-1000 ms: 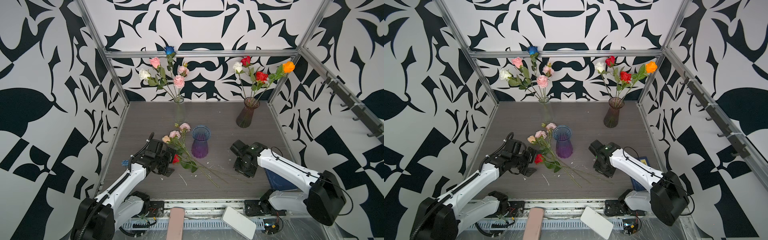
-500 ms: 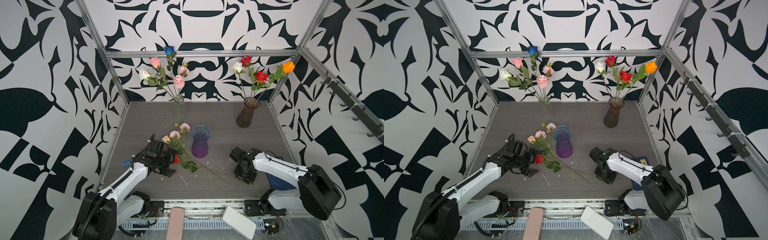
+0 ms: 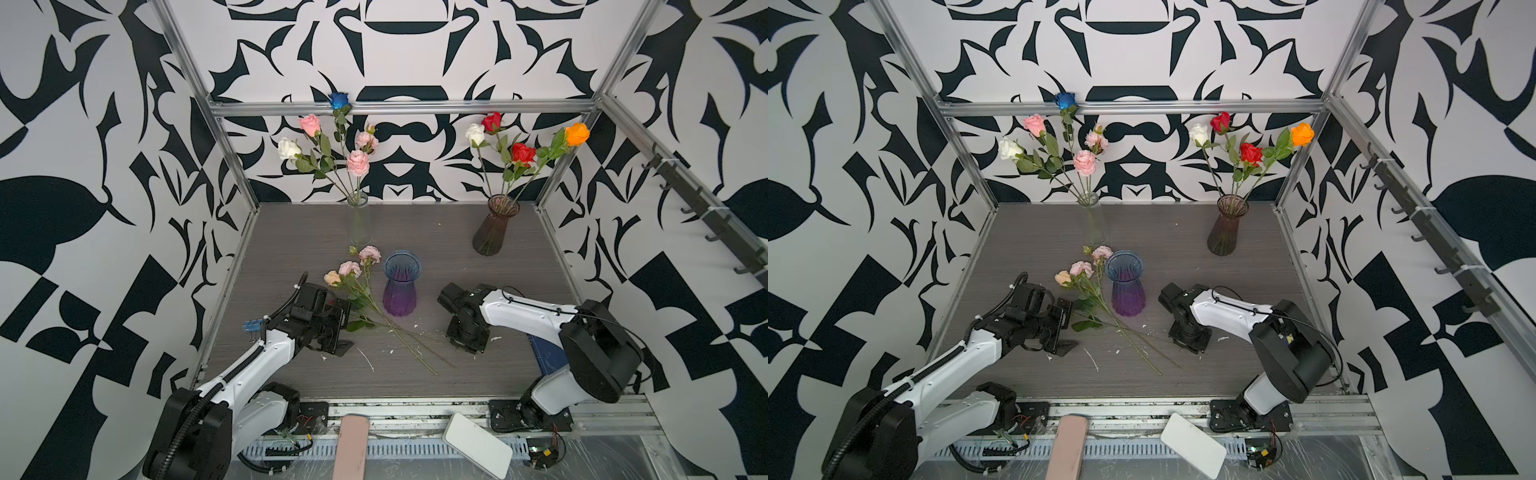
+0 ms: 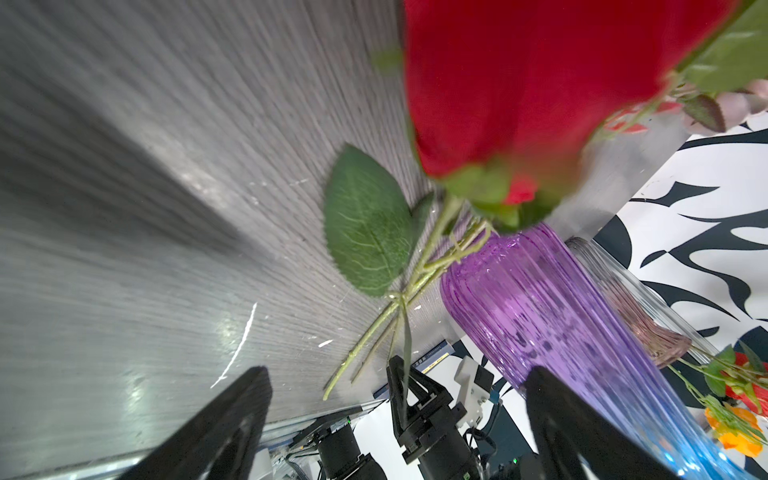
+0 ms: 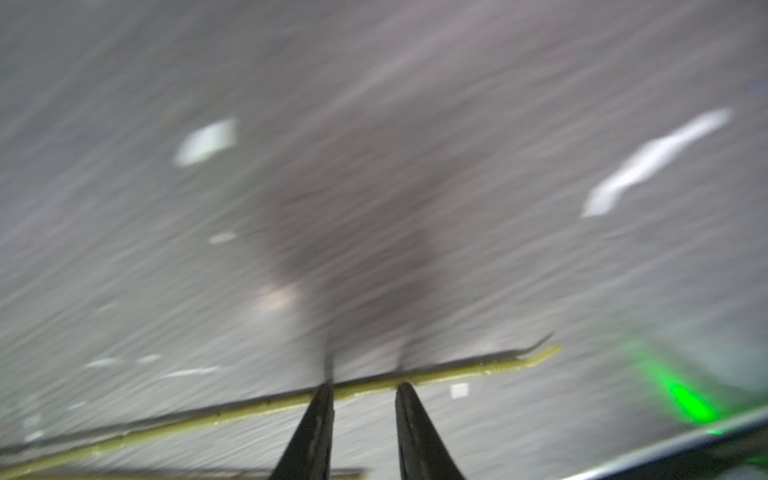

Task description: Arrange the flowers into the vase

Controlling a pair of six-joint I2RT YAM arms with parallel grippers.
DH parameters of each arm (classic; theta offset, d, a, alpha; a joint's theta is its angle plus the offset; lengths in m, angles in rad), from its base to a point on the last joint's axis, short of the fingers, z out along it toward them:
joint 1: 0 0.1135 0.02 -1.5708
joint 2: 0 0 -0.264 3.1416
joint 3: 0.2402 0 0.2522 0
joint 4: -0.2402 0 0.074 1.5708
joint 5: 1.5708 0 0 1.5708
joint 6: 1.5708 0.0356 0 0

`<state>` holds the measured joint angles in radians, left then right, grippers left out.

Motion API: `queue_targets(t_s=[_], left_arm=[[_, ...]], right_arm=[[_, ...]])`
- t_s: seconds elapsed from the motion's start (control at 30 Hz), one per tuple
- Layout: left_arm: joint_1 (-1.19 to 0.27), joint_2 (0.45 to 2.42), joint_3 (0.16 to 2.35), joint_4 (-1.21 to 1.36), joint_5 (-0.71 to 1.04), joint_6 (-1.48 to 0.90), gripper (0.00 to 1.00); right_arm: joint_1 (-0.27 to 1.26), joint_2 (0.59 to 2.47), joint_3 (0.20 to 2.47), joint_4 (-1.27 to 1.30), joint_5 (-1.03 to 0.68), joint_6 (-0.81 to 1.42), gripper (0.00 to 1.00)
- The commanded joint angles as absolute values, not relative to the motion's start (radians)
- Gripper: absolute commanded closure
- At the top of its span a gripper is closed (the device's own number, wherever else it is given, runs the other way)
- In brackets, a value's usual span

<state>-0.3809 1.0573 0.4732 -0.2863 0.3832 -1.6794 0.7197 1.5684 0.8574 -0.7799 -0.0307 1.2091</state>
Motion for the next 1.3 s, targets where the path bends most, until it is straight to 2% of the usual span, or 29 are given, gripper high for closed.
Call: queue_targets(t_s=[0.0,0.17,0.37,0.57,0.7,0.9,1.27], left_arm=[[-0.382,1.068,0.466,-0.272,0.391,-1.700,0.00],[-0.382,1.072,0.462,-0.257,0.371,-1.707,0.06],[-0.382,1.108,0.468,-0.224,0.368,-1.711,0.25],[-0.397,1.154,0.583,-0.374,0.332,-1.658,0.25],[-0.457,1.168,0.699,-0.534,0.228,-1.682,0.27],[-0.577,1.240,0.853,-0.743,0.070,-1.791,0.40],[-0.822,1.477,0.964,-0.735,-0.114,-2.040,0.40]], right_arm=[[0.766,1.598,0.947,-0.761,-0.063,1.245,0.70],[0.785,1.633,1.065,-0.789,-0.079,1.231,0.70],[0.742,1.542,1.051,-0.790,-0.064,1.243,0.70],[0.582,1.414,0.967,-0.823,-0.081,1.212,0.70],[0.483,1.339,0.947,-0.865,-0.078,1.160,0.71],[0.381,1.248,0.931,-0.899,-0.077,1.079,0.72],[0.297,1.199,0.910,-0.875,-0.204,0.944,0.73]])
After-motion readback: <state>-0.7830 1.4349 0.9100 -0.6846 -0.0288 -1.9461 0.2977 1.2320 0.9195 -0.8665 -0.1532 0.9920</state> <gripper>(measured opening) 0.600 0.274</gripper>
